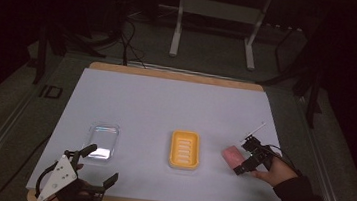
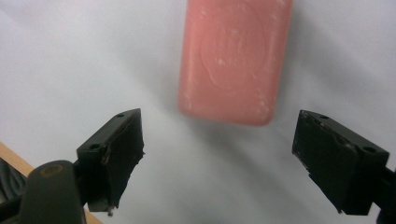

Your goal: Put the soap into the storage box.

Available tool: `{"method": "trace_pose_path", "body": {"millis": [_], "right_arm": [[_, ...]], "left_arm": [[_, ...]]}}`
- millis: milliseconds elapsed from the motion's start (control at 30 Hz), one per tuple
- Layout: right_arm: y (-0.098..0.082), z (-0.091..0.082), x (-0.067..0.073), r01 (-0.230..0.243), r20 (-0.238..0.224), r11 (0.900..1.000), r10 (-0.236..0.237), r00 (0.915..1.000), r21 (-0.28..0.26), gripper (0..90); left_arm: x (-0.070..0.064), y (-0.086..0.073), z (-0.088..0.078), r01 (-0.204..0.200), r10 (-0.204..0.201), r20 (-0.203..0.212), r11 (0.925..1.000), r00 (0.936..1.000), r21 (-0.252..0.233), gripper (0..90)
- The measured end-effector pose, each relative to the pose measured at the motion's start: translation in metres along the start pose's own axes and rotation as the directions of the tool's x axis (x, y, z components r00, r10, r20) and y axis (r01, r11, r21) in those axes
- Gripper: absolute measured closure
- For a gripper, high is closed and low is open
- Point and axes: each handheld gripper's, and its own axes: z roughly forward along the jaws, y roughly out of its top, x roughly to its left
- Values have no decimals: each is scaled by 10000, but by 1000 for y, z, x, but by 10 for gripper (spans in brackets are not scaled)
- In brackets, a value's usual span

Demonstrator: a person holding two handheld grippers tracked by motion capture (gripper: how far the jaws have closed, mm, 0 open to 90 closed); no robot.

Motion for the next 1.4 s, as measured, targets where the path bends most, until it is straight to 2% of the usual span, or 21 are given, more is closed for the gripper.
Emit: {"method": "trace_pose_path", "body": {"millis": [133, 167, 333, 700, 967, 1400], "right_arm": [[5, 1, 0, -21, 180, 9999, 24, 9998, -123, 163], [8, 2, -1, -79, 370, 9998, 86, 9993, -190, 163], [17, 6, -3, -223, 250, 9997, 224, 9994, -58, 186], [36, 16, 0, 166, 508, 9991, -185, 9985, 385, 283], [40, 27, -2, 238, 509, 9974, -273, 9983, 674, 337], [42, 32, -2, -207, 518, 9970, 169, 9985, 740, 362]], "left_arm": [[0, 0, 0, 5, -5, 2, 10000, 10000, -1, 3], [0, 0, 0, -4, 4, -5, 10000, 10000, 10, 3], [0, 0, 0, 3, -3, 10, 10000, 10000, 9, 3], [0, 0, 0, 1, -1, 38, 10000, 10000, 1, 3], [0, 0, 0, 0, 0, 69, 10000, 10000, -9, 3], [0, 0, 0, -2, 2, 100, 10000, 10000, 29, 3]]}}
